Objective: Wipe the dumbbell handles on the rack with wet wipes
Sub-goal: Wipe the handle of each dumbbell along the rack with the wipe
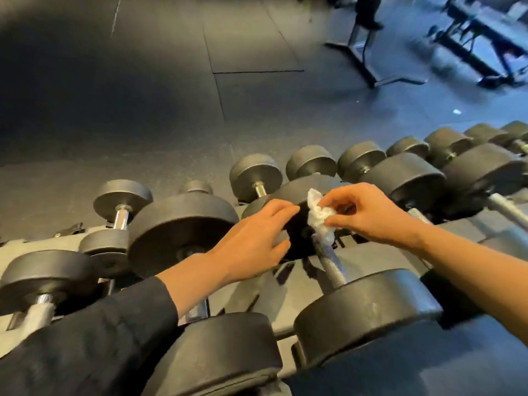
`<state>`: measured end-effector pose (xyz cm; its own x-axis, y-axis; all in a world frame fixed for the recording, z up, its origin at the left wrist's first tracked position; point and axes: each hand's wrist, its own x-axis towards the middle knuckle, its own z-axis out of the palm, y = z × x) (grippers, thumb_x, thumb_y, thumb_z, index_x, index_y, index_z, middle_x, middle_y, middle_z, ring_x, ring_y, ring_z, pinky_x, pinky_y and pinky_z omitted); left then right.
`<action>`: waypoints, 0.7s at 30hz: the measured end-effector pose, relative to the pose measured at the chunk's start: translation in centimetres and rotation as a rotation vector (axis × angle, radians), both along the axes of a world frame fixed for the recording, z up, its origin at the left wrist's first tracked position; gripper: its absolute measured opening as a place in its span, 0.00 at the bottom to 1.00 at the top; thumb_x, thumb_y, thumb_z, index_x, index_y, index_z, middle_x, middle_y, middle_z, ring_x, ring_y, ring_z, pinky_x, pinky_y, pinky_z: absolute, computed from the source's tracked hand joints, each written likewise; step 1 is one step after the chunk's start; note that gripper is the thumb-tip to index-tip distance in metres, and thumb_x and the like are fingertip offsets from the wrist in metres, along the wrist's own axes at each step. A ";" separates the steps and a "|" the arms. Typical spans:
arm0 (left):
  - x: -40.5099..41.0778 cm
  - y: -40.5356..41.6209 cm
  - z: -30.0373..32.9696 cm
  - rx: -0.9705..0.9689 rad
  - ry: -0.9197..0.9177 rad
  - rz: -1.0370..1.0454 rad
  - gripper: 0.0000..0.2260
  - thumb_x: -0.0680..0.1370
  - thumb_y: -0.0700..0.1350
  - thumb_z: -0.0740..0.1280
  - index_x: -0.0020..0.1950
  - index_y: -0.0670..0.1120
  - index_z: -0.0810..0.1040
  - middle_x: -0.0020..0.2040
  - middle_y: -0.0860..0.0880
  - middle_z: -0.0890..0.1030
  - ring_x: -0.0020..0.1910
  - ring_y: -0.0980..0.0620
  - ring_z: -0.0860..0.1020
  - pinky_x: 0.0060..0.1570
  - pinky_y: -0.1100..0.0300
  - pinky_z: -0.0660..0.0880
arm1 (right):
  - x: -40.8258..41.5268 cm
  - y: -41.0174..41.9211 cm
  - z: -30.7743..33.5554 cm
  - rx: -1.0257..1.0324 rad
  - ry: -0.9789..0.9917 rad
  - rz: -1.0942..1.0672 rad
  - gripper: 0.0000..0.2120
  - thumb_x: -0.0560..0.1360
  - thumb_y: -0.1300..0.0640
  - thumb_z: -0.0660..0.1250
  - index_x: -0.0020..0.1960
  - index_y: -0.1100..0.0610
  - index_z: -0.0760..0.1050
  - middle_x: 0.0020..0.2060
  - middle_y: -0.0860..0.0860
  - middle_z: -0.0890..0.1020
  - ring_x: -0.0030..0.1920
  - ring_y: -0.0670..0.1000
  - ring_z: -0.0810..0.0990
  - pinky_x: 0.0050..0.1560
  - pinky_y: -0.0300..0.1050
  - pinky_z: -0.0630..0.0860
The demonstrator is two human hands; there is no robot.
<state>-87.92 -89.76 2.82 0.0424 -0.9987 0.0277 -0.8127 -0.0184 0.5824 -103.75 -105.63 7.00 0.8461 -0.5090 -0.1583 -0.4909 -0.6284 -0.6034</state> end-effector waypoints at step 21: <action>0.6 1.3 -6.5 0.010 0.162 0.095 0.40 0.76 0.41 0.67 0.78 0.53 0.42 0.78 0.58 0.39 0.27 0.55 0.71 0.29 0.63 0.74 | 0.7 1.0 -3.1 -0.289 0.384 0.280 0.14 0.71 0.63 0.70 0.56 0.55 0.79 0.55 0.52 0.77 0.56 0.49 0.74 0.57 0.44 0.75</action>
<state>-87.36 -88.49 -3.72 0.1398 -0.9902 0.0028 -0.7027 -0.0972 0.7048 -103.08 -104.65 3.87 0.8643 -0.3409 -0.3697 -0.4318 -0.8800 -0.1980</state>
